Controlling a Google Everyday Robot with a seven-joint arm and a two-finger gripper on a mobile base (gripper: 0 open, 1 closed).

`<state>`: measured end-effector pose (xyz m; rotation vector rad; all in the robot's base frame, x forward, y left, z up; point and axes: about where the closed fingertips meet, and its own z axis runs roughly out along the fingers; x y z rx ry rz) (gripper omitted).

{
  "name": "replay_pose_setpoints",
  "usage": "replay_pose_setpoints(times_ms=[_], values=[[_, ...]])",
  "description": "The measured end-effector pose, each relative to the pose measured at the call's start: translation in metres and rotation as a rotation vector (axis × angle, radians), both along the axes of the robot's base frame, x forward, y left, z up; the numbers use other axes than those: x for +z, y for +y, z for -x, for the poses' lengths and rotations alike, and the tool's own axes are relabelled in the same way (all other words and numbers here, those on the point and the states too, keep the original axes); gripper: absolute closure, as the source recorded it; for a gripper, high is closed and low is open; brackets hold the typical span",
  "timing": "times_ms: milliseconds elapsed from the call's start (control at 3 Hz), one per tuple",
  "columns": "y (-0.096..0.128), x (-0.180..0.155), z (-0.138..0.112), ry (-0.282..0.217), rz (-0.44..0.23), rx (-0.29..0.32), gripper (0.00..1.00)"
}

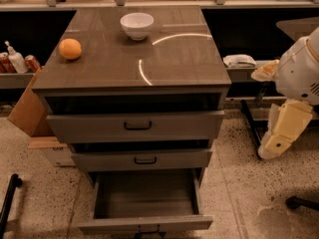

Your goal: Close bottom drawer

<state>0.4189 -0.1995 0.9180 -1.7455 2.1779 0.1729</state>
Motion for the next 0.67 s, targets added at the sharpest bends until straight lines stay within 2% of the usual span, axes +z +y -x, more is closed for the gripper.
replay_pose_setpoints(times_ms=[333, 667], values=[[0.009, -0.033, 0.003, 0.003, -0.034, 0.047, 0.00], [0.025, -0.093, 0.011, 0.019, -0.122, 0.117, 0.00]])
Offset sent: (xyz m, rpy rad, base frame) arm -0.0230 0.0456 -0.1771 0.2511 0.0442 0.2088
